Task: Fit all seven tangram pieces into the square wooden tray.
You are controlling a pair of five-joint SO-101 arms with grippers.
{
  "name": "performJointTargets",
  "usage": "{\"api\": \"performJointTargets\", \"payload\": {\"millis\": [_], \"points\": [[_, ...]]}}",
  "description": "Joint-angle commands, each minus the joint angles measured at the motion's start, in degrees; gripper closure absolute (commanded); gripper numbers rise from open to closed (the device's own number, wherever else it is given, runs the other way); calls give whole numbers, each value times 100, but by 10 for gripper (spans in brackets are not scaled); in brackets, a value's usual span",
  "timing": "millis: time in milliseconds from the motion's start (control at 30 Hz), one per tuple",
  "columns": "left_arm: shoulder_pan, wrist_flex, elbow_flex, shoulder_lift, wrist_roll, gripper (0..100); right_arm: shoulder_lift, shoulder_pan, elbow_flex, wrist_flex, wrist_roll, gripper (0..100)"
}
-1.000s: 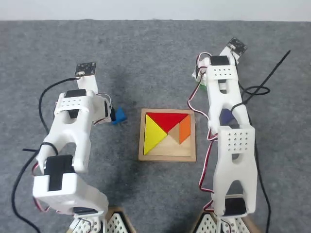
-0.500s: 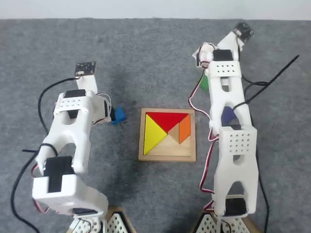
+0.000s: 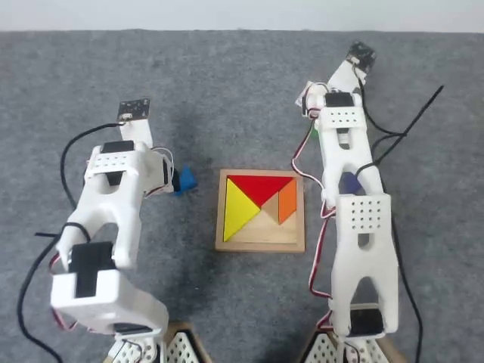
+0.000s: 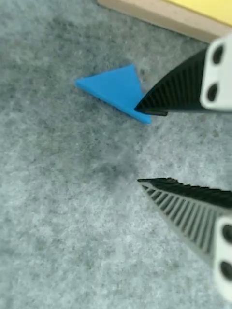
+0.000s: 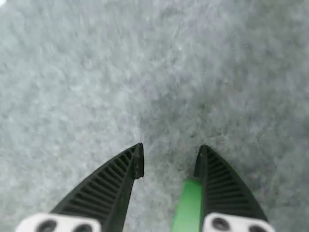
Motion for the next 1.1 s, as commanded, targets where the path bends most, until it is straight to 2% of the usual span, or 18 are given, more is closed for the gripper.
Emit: {"api": "performJointTargets", "payload": {"millis": [0, 233, 333, 467, 600, 667, 867, 1067], "points": [[0, -79, -40, -193, -62, 794, -4, -31, -176, 602, 97, 826], [26, -97, -40, -193, -53, 794, -66, 259, -818, 3301, 114, 826], [35, -123, -48, -193, -53, 794, -84, 277, -1336, 4084, 141, 826], [35, -220, -31, -141, -53, 794, -101, 338, -2505, 4400, 378, 826], [35, -211, -31, -141, -53, 794, -57, 338, -4343, 5051, 413, 826], [35, -211, -31, -141, -53, 794, -198, 330, -4264, 5033, 290, 826], [35, -211, -31, -149, -62, 794, -84, -40, -3437, 5024, -1327, 826], [35, -202, -31, -141, -185, 794, -479, -356, -3200, 5068, -1284, 826]]}}
